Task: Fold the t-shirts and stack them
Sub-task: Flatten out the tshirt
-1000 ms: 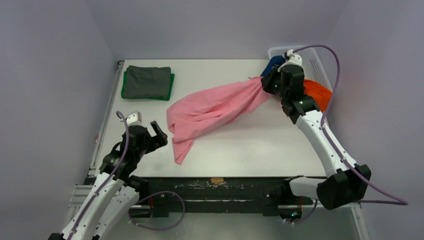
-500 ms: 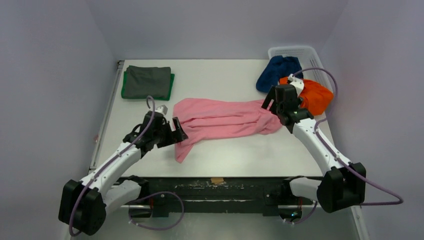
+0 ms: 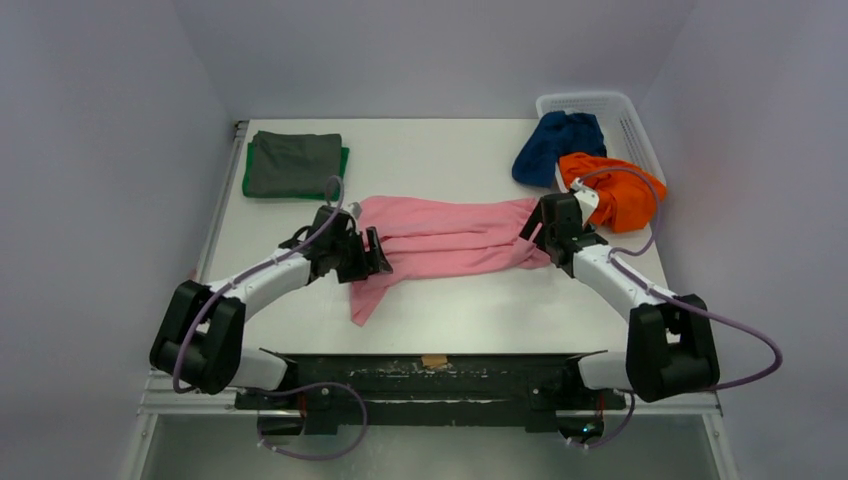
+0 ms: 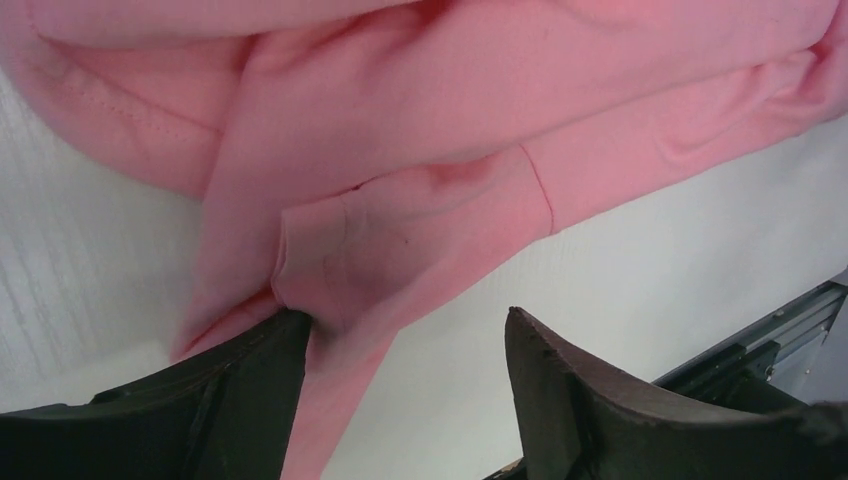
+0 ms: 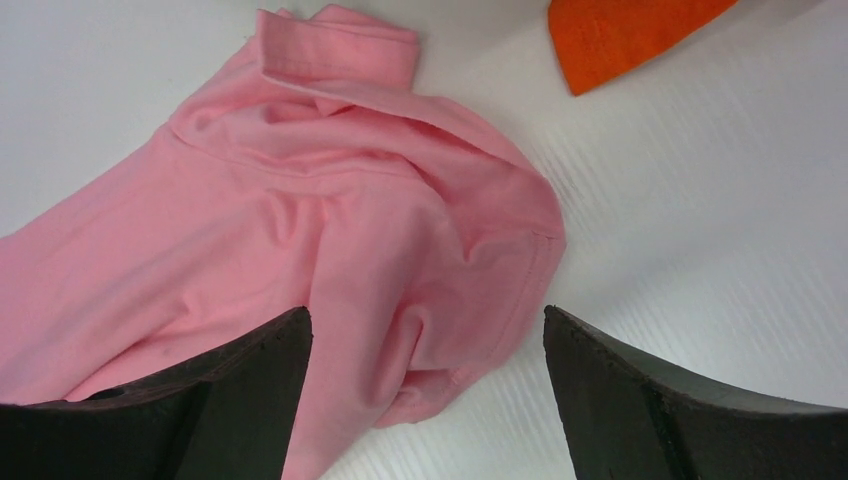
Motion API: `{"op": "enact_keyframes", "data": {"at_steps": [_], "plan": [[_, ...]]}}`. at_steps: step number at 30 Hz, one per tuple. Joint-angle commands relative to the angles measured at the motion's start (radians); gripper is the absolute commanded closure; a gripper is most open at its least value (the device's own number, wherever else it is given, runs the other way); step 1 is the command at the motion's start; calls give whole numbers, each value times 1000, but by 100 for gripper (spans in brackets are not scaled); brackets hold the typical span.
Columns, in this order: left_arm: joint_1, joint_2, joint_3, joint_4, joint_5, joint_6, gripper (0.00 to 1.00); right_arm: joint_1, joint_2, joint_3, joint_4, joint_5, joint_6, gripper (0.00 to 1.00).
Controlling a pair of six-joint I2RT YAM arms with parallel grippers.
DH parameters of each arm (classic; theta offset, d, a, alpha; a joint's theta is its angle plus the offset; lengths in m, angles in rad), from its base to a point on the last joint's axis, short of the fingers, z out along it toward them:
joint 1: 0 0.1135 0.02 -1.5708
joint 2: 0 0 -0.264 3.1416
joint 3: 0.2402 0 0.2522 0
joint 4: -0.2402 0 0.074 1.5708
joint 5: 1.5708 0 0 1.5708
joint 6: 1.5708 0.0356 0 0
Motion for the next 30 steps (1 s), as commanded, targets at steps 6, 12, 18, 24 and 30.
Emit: {"op": "enact_keyframes", "data": {"at_steps": [6, 12, 18, 24, 30], "plan": [[-37, 170, 154, 77, 47, 26, 59, -69, 188, 13, 178, -124, 55, 20], [-41, 229, 205, 76, 65, 45, 100, -70, 295, 58, 215, -246, 34, 32], [-44, 92, 157, 135, 102, 53, 100, -69, 314, 53, 288, -327, 7, 84], [-43, -197, 129, 154, 120, 51, 100, -70, 177, 74, 252, -367, -53, 100], [-43, -505, 129, 126, 99, 42, 100, -70, -179, 87, 203, -489, -73, 100]]}}
